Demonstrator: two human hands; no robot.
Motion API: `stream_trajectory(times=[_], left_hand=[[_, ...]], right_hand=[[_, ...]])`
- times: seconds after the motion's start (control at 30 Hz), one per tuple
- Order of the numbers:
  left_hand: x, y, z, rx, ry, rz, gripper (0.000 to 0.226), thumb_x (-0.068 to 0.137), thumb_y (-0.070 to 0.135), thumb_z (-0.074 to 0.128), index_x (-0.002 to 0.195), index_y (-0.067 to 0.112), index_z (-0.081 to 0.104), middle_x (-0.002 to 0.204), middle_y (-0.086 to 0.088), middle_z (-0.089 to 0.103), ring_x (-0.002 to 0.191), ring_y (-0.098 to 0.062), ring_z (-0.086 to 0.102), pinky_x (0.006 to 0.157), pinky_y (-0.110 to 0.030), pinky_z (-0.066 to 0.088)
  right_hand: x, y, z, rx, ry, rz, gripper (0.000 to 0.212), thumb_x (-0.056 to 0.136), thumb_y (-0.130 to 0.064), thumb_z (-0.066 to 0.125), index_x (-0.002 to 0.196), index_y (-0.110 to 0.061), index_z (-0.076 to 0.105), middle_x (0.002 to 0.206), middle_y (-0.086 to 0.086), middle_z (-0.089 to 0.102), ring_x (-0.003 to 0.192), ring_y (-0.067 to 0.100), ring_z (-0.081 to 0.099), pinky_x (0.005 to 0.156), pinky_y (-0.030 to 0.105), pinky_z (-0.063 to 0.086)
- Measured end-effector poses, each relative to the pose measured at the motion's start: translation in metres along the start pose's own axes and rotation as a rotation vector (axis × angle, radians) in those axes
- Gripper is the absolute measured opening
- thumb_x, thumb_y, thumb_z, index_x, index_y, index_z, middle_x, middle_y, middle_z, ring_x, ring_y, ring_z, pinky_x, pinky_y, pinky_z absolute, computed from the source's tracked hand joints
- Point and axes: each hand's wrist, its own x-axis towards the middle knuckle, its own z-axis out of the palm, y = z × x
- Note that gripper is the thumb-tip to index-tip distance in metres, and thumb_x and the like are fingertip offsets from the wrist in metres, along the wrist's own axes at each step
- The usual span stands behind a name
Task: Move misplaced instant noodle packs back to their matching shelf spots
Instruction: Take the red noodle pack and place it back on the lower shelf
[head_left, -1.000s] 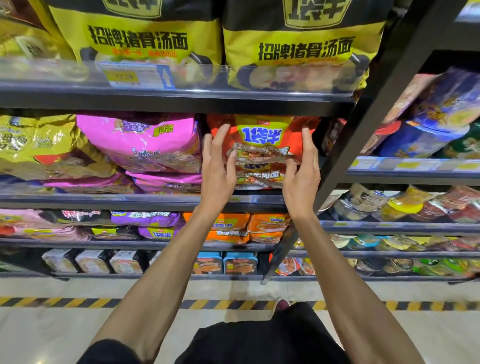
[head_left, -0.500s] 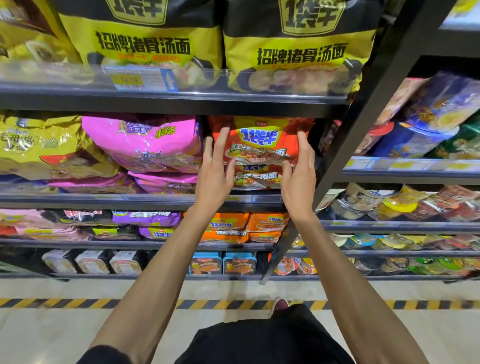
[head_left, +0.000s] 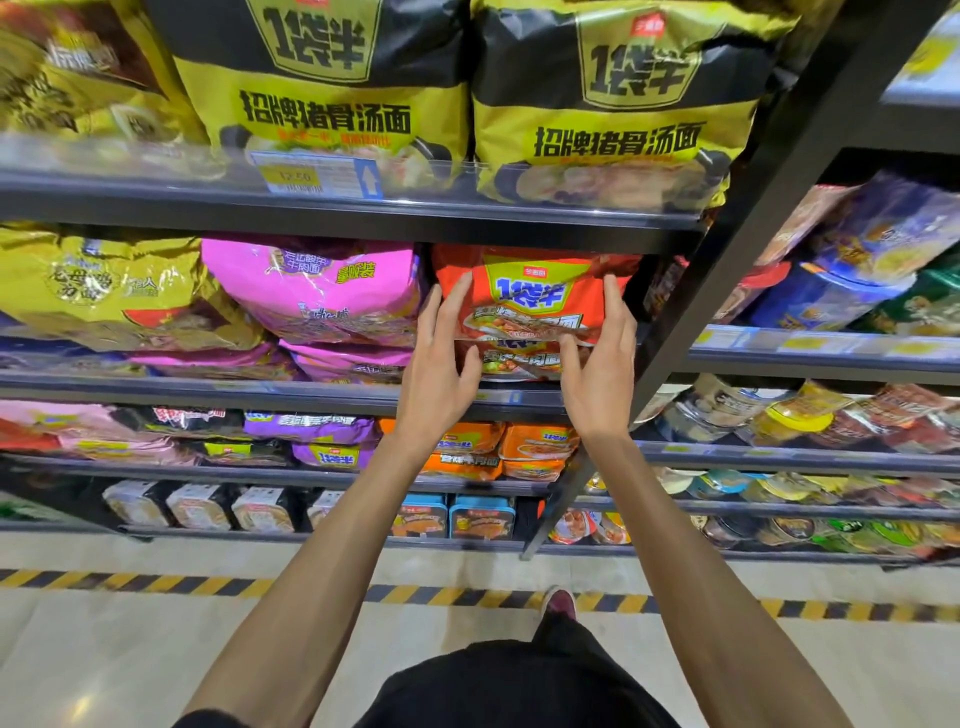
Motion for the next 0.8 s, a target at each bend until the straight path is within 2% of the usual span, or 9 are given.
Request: stream_trajectory(times=[0.1,0.17,0.23,0.37,0.67,0.8], left_hand=[[-0.003,-0.003,-0.004,-0.006,-0.007,0.027,0.077,0.097,0.003,0.056,0.161,0.027,0.021,0.167,-0.008,0.023,0.14,-0.007,0.024,0.083,-0.036,0.055],[-0.005,-0.003,-0.006,-0.001,-0.009,0.045,0.077,0.096,0.003,0.056,0.161,0.026,0.022,0.166,-0.007,0.024,0.141,-0.006,0.025,0.087,-0.022,0.045],[-0.007,-0.004,-0.007,0.003,-0.017,0.042,0.078,0.095,0.003,0.057,0.161,0.028,0.023,0.166,-0.005,0.025,0.142,-0.006,0.026,0.09,-0.016,0.035],[-0.014,-0.007,-0.01,-0.022,-0.036,0.039,0.078,0.095,0.003,0.056,0.16,0.029,0.023,0.166,-0.004,0.025,0.149,-0.01,0.023,0.1,-0.021,0.032],[-0.023,-0.012,-0.014,-0.022,-0.051,0.054,0.073,0.097,0.007,0.056,0.16,0.029,0.025,0.166,-0.006,0.023,0.151,-0.015,0.024,0.104,-0.021,0.031],[-0.024,-0.012,-0.014,-0.028,-0.05,0.067,0.073,0.097,0.005,0.056,0.16,0.025,0.026,0.165,-0.009,0.025,0.147,-0.013,0.026,0.1,-0.011,0.027]], right_hand=[[-0.005,-0.004,-0.005,0.004,0.0,-0.004,0.073,0.101,-0.019,0.056,0.157,-0.037,0.014,0.159,0.005,0.028,0.149,0.021,0.027,0.113,0.046,0.04],[-0.008,-0.005,-0.008,-0.004,0.003,-0.013,0.072,0.101,-0.021,0.057,0.157,-0.036,0.015,0.158,0.005,0.029,0.148,0.021,0.029,0.112,0.046,0.04],[-0.011,-0.006,-0.01,-0.017,0.011,-0.018,0.07,0.101,-0.022,0.057,0.156,-0.036,0.017,0.157,0.003,0.03,0.146,0.021,0.033,0.111,0.047,0.042],[-0.017,-0.008,-0.015,-0.033,0.013,-0.015,0.067,0.101,-0.025,0.057,0.156,-0.035,0.019,0.156,0.002,0.033,0.142,0.021,0.038,0.108,0.044,0.044],[-0.026,-0.01,-0.013,-0.012,0.041,0.012,0.067,0.098,-0.023,0.061,0.153,-0.03,0.022,0.151,0.001,0.037,0.138,0.018,0.042,0.107,0.041,0.046],[-0.027,-0.008,-0.014,-0.002,0.035,0.016,0.068,0.096,-0.024,0.064,0.151,-0.028,0.024,0.151,0.001,0.038,0.136,0.017,0.044,0.106,0.041,0.047]])
